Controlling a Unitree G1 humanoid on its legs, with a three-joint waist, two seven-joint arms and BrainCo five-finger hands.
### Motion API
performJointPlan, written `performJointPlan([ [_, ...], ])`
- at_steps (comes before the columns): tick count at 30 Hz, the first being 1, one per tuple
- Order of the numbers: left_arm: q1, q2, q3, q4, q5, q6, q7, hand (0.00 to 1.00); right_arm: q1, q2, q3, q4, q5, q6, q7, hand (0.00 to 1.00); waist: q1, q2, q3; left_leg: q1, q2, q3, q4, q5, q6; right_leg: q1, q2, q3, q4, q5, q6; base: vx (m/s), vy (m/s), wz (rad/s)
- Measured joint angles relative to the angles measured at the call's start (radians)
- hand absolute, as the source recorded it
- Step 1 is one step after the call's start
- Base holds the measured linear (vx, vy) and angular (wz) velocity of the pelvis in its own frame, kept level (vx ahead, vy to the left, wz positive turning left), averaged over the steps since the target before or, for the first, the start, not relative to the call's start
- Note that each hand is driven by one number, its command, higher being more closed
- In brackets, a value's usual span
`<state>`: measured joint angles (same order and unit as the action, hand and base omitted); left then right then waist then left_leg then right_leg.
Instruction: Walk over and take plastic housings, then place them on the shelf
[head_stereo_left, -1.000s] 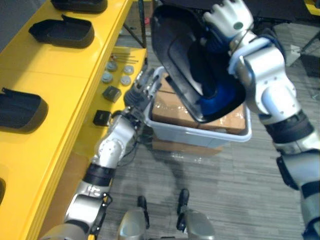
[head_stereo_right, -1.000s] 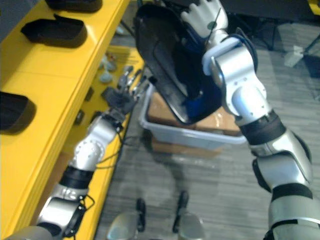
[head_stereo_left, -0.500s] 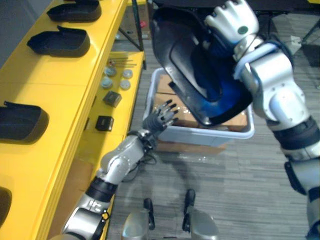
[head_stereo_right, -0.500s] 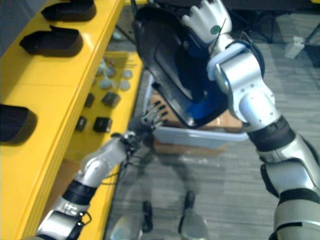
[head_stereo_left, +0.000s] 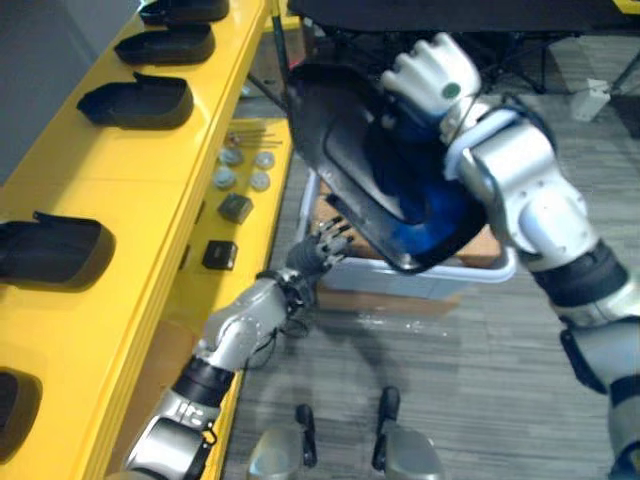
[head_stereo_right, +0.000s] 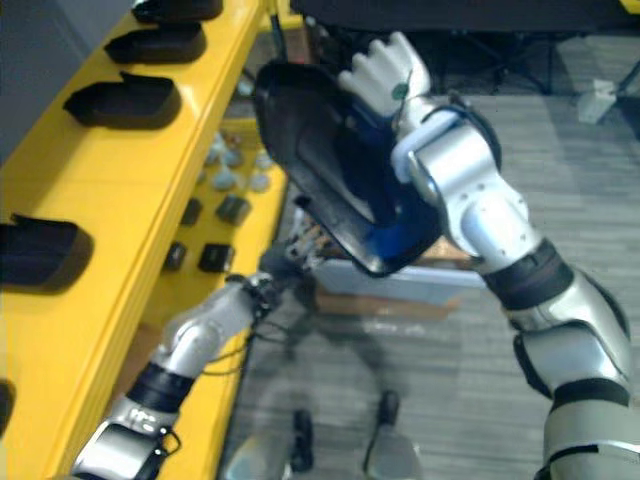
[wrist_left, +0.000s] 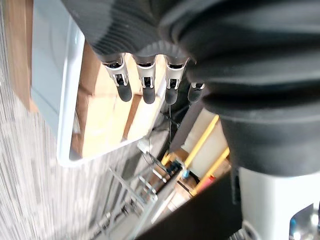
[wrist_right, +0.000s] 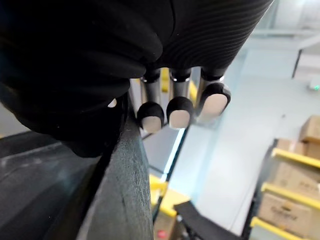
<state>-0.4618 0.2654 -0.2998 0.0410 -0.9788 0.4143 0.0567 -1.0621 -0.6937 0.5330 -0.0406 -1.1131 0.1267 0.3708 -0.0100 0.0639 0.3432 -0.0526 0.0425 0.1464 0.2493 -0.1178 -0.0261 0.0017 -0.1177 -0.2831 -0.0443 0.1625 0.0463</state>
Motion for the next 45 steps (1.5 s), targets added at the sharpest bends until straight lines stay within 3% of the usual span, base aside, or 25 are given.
performJointPlan([
  [4,-0.014,0.0,0.004,0.001,-0.049,-0.041,0.0,0.0,0.0,0.013,0.0,0.002,-0.001,0.001,0.006,1.0,0.003,0.0,0.0,0.0,-0.001,0.0,-0.001,0.001,0.001,0.0,-0.001,0.0,0.0,0.001,0.001,-0.01,0.002,0.0],
  [21,-0.055,-0.04,0.0,0.03,-0.072,-0.08,0.003,0.0,0.0,0.069,0.051,0.046,-0.001,-0.001,0.006,1.0,0.02,-0.006,-0.005,0.019,-0.008,-0.001,-0.033,0.015,0.004,0.004,-0.005,0.001,-0.001,0.002,0.002,-0.02,0.005,0.0],
  [22,-0.056,-0.039,-0.003,0.03,-0.072,-0.083,0.004,1.0,0.0,0.072,0.055,0.053,-0.001,0.001,0.006,1.0,0.021,-0.009,-0.007,0.018,-0.008,-0.001,-0.033,0.015,0.004,0.003,-0.005,0.001,-0.001,0.002,0.002,0.0,0.0,0.0],
  [29,-0.056,-0.046,-0.033,0.059,-0.072,-0.136,0.022,1.0,0.0,0.09,0.07,0.059,0.002,0.028,-0.009,1.0,0.023,-0.017,-0.034,0.017,-0.009,-0.002,-0.037,0.016,0.004,0.002,-0.005,0.0,-0.004,0.002,0.003,0.0,0.002,0.0],
  [31,-0.061,-0.055,-0.032,0.059,-0.064,-0.17,0.074,1.0,0.0,0.098,0.07,0.059,0.021,0.055,-0.031,1.0,0.023,-0.017,-0.034,0.017,-0.01,-0.002,-0.037,0.016,0.005,0.002,-0.006,0.0,-0.004,0.003,0.003,-0.05,0.01,0.0],
  [37,-0.071,-0.059,-0.025,0.059,-0.019,-0.199,0.158,1.0,0.001,0.116,0.07,0.06,0.062,0.112,-0.054,1.0,0.023,-0.018,-0.034,0.017,-0.012,-0.01,-0.039,0.02,0.004,0.005,-0.006,-0.008,-0.004,0.003,0.003,-0.04,0.004,0.04],
  [45,-0.072,-0.064,0.019,0.058,0.09,-0.232,0.179,1.0,0.065,0.175,0.03,0.08,0.259,0.231,-0.237,1.0,0.035,-0.019,-0.035,0.032,-0.017,-0.025,-0.049,0.027,0.005,0.022,-0.006,-0.018,-0.004,0.002,0.003,-0.02,0.004,0.05],
])
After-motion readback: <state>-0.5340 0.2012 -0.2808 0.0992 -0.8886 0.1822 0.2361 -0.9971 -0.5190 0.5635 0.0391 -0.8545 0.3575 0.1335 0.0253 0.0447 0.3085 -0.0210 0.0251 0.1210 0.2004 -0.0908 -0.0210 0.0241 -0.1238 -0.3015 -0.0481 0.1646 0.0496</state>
